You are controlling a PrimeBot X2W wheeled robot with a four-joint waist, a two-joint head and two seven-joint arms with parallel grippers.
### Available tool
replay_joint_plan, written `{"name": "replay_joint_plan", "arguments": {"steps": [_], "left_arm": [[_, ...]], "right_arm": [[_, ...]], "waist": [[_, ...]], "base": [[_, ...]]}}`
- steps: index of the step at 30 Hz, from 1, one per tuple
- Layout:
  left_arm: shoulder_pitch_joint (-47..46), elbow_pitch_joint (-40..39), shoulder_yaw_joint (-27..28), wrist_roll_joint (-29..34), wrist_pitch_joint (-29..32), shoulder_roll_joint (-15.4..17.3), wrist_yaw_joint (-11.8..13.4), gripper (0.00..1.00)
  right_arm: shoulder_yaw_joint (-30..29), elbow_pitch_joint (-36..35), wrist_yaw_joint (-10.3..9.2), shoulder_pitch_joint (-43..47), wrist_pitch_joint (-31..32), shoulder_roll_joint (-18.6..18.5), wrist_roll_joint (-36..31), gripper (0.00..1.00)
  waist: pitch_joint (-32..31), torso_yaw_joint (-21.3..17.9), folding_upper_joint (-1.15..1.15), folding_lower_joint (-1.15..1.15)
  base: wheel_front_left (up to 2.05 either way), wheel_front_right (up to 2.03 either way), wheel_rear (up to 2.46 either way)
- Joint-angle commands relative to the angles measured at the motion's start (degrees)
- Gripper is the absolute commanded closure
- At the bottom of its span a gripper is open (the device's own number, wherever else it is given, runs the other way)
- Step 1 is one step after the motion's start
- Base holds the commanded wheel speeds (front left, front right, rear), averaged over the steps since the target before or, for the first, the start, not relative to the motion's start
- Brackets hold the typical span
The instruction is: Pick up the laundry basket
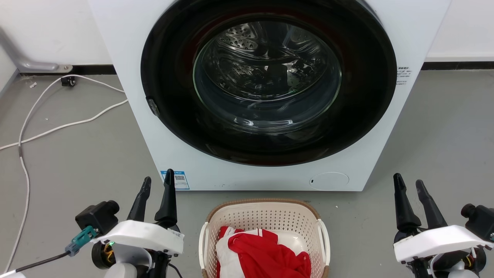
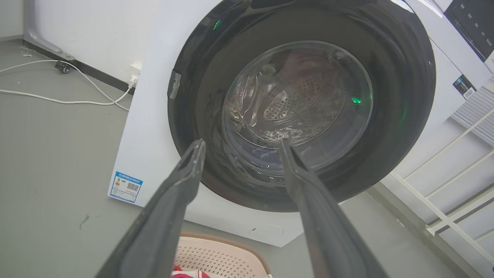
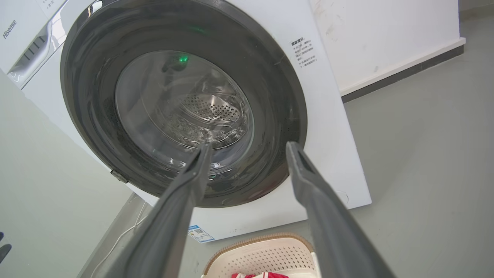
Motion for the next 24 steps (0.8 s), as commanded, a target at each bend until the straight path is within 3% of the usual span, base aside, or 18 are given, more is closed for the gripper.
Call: {"name": "replay_joint_plan", "arguments": {"steps": [1,24], "left_arm": [[-1.3,-0.3,-0.2,1.7,-0.5,0.1,0.2,0.0],[-2.0,2.0,-2.1,16.7,-3.9,0.0,0.7,0.0]], "right_arm": [[0.1,-0.9,0.01,0.1,-0.4,0.0,-1.8,0.0],[0.3,-1.5,0.01,1.3,-1.9,0.2,-16.8,0.0]], "waist": [[0.0,0.0,0.0,0.0],[0.1,0.1,0.0,0.0]], "base": [[0.0,0.0,0.0],[0.0,0.0,0.0]]}}
